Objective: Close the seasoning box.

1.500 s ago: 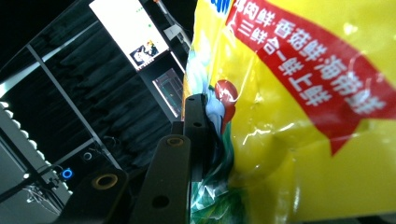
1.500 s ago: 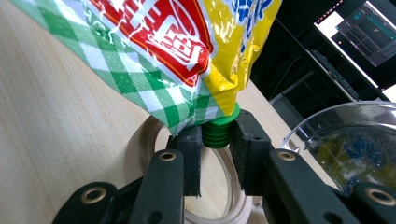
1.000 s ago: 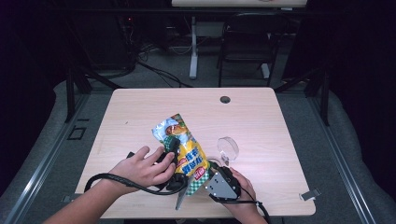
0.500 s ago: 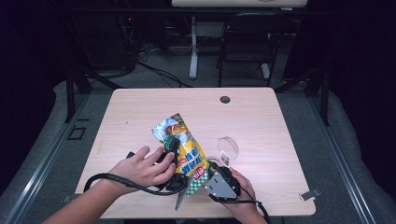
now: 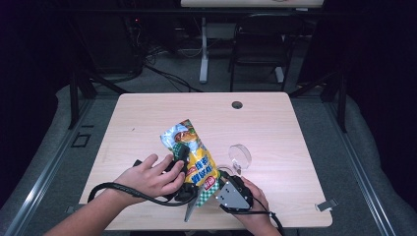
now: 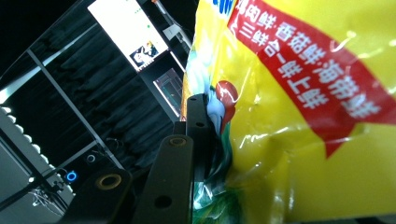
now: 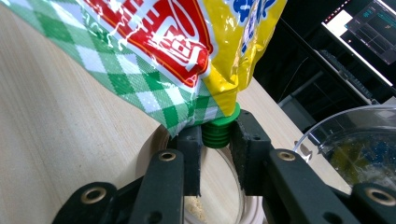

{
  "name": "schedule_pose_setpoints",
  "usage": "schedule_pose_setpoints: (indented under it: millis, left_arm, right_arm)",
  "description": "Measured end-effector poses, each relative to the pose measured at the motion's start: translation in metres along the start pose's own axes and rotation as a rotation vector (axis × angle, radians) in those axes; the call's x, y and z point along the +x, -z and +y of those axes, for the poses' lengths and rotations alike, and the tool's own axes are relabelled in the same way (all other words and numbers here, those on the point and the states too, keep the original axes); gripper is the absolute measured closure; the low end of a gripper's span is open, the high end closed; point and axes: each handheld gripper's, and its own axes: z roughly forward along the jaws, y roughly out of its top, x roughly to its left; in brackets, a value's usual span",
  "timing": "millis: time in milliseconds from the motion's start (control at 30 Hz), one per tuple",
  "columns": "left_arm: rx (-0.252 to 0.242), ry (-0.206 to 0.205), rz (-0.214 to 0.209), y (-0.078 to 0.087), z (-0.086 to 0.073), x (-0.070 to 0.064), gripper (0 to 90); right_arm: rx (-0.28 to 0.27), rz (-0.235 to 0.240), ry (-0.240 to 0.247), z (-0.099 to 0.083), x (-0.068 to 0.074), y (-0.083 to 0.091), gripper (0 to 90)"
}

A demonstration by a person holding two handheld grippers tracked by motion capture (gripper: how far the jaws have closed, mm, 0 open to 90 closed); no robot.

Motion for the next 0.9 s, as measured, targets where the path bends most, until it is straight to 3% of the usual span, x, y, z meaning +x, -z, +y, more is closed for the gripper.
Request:
schedule_pose_setpoints:
  millis: [900]
  left_arm:
    - [0.004, -0.006, -0.002, 0.0005, 0.0008, 0.0017, 83.4]
  right_arm:
    - [0.000, -0.005, 0.005, -0.0001, 0.0001, -0.0004, 74.2]
